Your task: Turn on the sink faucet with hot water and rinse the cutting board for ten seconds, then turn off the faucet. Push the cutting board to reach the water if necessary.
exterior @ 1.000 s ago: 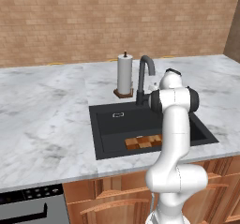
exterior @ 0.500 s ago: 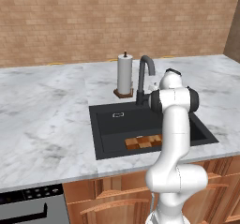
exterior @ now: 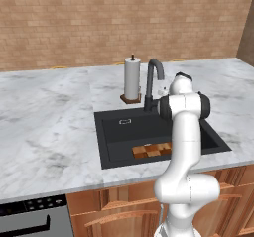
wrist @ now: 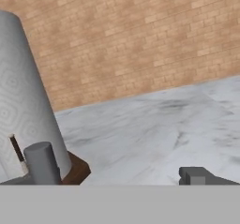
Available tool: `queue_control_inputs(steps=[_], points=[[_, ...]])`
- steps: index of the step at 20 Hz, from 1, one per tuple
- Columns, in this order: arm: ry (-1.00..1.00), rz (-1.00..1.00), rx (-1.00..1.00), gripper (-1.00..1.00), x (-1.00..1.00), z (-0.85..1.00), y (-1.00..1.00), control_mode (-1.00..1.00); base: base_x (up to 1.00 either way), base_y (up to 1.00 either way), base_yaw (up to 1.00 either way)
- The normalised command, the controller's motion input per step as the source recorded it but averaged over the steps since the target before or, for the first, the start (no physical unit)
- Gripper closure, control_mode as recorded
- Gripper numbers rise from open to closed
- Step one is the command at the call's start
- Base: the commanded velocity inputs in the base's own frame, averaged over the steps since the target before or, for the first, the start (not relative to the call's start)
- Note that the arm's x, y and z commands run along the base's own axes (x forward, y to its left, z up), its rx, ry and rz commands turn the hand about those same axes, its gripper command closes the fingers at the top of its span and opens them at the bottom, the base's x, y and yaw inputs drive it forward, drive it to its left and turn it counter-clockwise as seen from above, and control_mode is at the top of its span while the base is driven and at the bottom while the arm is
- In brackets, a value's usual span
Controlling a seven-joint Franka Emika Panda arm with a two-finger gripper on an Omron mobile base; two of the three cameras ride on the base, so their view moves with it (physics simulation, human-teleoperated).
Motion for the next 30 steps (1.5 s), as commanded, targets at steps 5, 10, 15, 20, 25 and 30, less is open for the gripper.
queue_control_inputs(steps=[5, 10, 15, 20, 25, 30], points=[[0.0, 0.0, 0.0, -1.0, -0.03, 0.0, -0.47, -1.0, 0.0, 0.0, 0.0], [0.0, 0.0, 0.0, -1.0, -0.1, 0.0, -0.47, -1.0, 0.0, 0.0, 0.0], [0.01, 0.0, 0.0, -1.0, -0.23, -0.01, -0.45, -1.0, 0.0, 0.0, 0.0], [0.07, 0.0, 0.0, -1.0, -0.34, -0.05, -0.43, -1.0, 0.0, 0.0, 0.0], [0.11, 0.0, 0.0, -1.0, -0.34, -0.07, -0.4, -1.0, 0.0, 0.0, 0.0], [0.13, 0.0, 0.0, -1.0, -0.35, -0.06, -0.4, -1.0, 0.0, 0.0, 0.0]])
